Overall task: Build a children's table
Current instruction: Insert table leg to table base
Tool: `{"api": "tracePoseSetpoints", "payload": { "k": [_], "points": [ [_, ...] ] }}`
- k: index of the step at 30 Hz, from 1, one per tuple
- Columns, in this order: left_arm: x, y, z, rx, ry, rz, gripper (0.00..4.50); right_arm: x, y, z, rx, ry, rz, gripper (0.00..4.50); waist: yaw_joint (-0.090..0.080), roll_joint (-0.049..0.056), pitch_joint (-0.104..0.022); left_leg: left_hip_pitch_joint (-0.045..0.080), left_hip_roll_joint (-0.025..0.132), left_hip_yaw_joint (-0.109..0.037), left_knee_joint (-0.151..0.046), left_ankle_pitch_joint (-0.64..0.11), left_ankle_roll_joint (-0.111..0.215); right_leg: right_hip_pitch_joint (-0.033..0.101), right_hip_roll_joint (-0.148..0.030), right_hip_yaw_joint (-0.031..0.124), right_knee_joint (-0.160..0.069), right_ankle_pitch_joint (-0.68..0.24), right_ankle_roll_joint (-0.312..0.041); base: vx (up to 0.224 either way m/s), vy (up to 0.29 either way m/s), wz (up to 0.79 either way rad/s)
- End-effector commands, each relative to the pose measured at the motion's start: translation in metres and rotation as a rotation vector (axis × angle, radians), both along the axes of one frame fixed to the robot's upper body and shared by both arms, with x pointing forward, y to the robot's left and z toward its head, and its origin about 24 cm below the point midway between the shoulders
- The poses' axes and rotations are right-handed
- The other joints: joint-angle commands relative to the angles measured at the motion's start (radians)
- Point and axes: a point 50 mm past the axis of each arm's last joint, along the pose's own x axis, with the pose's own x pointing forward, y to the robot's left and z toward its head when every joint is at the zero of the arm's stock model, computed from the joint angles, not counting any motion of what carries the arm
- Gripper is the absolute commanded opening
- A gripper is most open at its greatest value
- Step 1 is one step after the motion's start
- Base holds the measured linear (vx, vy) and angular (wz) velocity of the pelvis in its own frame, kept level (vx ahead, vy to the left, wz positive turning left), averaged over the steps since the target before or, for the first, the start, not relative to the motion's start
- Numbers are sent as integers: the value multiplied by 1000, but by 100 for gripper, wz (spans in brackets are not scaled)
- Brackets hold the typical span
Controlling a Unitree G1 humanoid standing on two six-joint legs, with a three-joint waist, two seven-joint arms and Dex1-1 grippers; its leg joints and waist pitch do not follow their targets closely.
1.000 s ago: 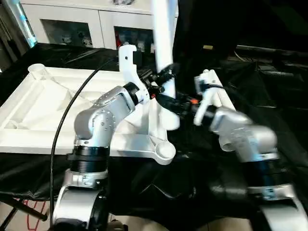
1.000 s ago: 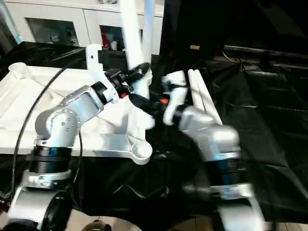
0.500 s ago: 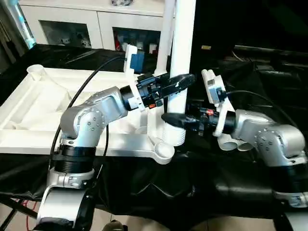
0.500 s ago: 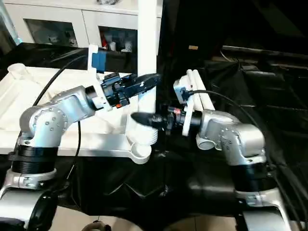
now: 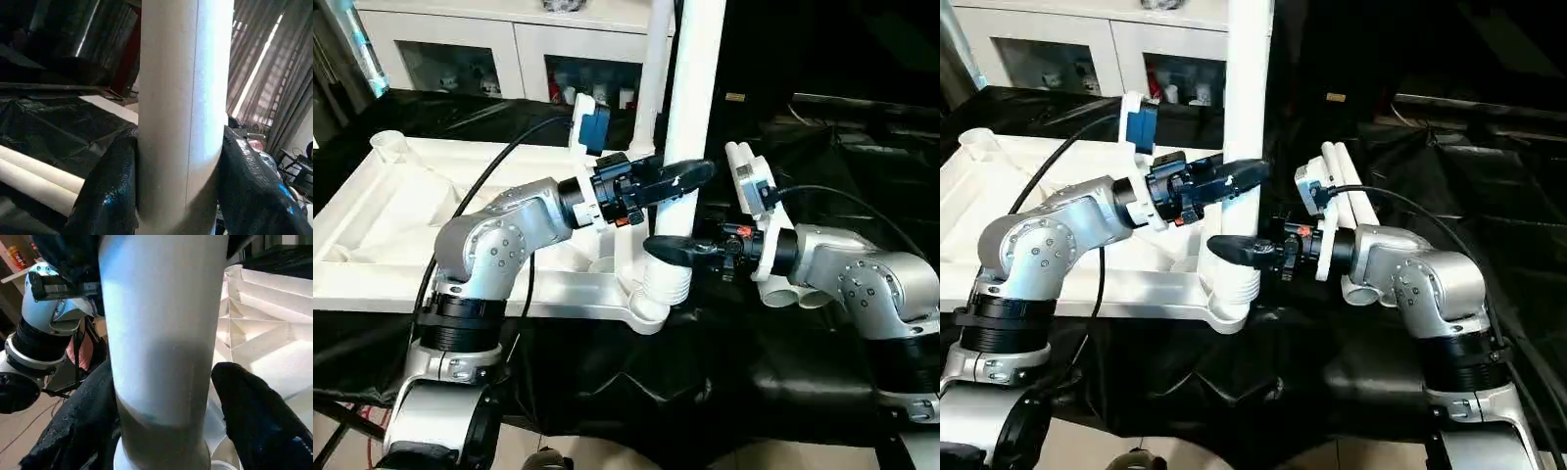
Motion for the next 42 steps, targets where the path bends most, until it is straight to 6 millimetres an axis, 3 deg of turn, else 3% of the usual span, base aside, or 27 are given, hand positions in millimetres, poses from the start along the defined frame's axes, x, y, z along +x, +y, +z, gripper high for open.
{"api": "tracePoseSetpoints", "payload": {
  "k": [1,3,10,18,19,20,26,34,42],
  "points": [
    [-4,-1,4,-10,-33,-28,190,1,-2,6,-1,-9,5,318,5,-10,-80,15,32,-6,-58,-104,18,61,-77,48,-69,-183,-165,0,0,0],
    [-5,-1,4,-11,-32,-28,190,0,-2,5,-5,1,17,318,5,-9,-80,16,33,-6,-58,-105,19,61,-77,48,-69,-185,-164,0,0,0],
    [-5,-1,4,-22,-26,-31,190,-1,1,1,-14,19,19,247,6,-10,-79,16,33,-7,-59,-105,18,60,-77,47,-70,-193,-161,0,0,0],
    [-1,-1,3,-15,-22,24,190,8,11,-4,-24,-9,-80,201,3,-9,-80,16,33,-7,-59,-102,10,58,-77,47,-67,-181,-164,0,0,0],
    [4,-1,3,-14,3,86,246,12,16,-6,-35,-28,-133,194,3,-7,-81,16,33,-7,-59,-104,8,58,-76,47,-67,-176,-164,0,0,0],
    [7,-2,4,-18,15,121,260,15,18,-8,-43,-38,-160,192,2,-7,-80,15,34,-7,-59,-104,5,57,-77,48,-66,-171,-166,0,0,0],
    [24,-4,8,13,9,358,276,28,28,-12,-75,-85,-334,188,0,-7,-80,16,33,-9,-62,-112,-15,58,-77,49,-70,-193,-141,0,0,0],
    [40,-9,6,12,67,580,276,35,39,-11,-83,-115,-431,188,-2,-10,-82,14,31,-8,-60,-92,1,62,-77,49,-66,-127,-154,0,0,0],
    [36,-18,2,5,96,535,212,33,41,-11,-86,-123,-423,188,-1,-4,-81,17,32,-9,-60,-113,5,60,-76,49,-69,-151,-150,0,0,0]
  ]
}}
